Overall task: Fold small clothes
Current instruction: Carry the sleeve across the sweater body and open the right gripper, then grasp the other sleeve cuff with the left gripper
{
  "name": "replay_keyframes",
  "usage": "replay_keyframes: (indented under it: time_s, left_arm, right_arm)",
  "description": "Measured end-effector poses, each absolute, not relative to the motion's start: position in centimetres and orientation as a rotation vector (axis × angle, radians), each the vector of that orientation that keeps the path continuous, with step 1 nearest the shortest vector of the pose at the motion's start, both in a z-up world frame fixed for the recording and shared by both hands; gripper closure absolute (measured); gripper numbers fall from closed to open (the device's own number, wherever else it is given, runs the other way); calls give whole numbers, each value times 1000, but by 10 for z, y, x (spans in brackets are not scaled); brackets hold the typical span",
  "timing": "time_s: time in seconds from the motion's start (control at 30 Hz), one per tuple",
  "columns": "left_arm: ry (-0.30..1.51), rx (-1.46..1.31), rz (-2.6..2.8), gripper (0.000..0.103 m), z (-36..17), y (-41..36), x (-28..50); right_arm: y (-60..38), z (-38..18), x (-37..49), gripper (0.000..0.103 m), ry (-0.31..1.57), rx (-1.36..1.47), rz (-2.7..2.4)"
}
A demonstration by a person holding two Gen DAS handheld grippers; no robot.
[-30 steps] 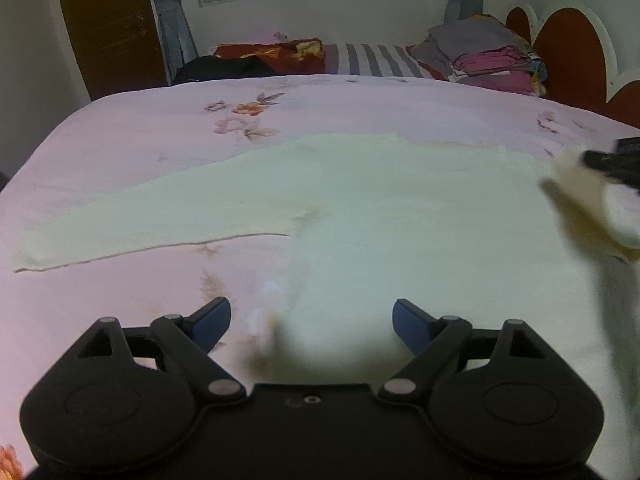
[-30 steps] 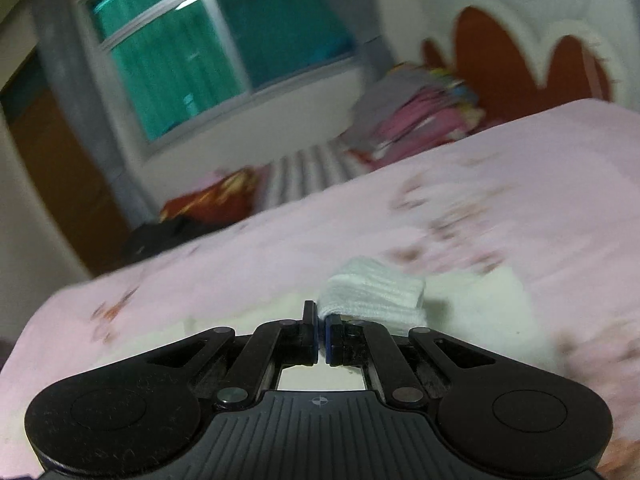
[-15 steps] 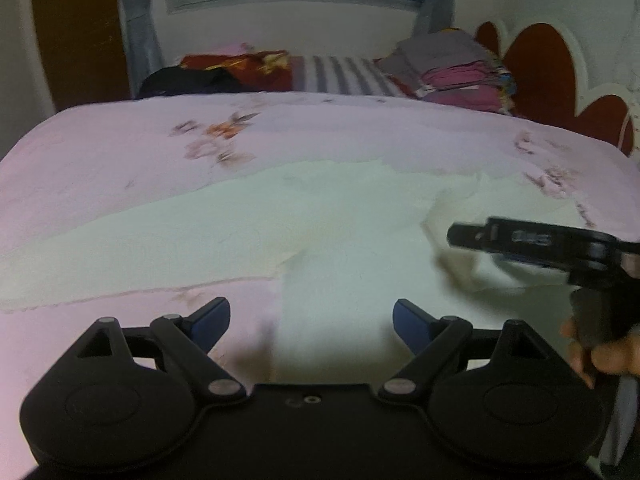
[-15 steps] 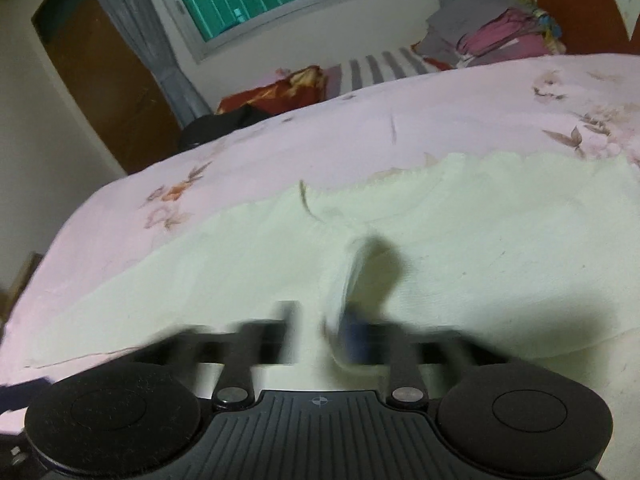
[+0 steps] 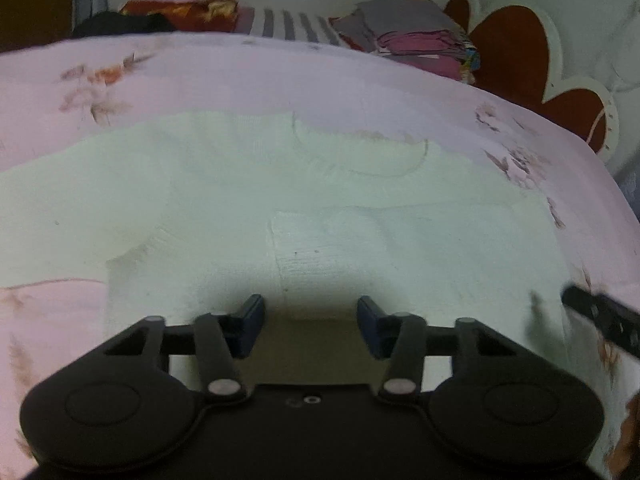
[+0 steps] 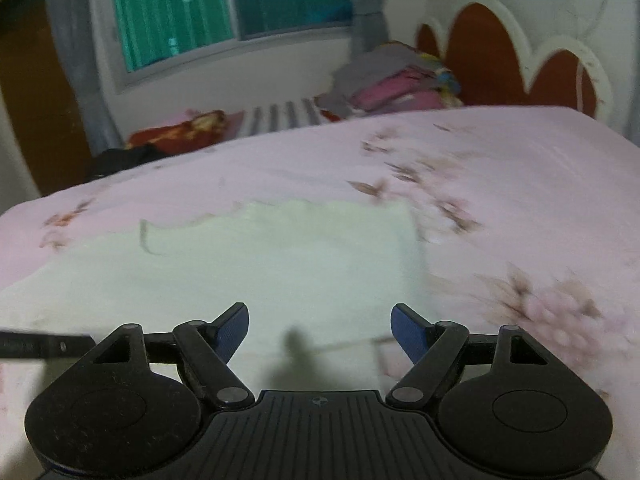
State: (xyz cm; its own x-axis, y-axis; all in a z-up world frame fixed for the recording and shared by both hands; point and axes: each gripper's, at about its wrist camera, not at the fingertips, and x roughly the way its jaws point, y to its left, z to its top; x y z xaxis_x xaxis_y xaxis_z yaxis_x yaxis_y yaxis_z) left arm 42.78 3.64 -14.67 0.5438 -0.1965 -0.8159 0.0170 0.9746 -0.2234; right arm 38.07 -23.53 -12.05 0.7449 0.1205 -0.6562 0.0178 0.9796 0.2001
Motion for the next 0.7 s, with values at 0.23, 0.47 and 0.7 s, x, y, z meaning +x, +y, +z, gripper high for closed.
replay_keyframes:
  time_s: [0.23,0.47,0.7]
  left_arm:
    - [963,-268,-114,93,-151,37,435]
    - [894,-340,-153,97,-116,39,447]
    - [725,-349,-198,97,-43,53,466]
  right_arm:
    - [-257,-136,373,25,761,201,1]
    - [-259,-142,378,25,782,190,-16]
    - [-259,-154,390,60,815,225,0]
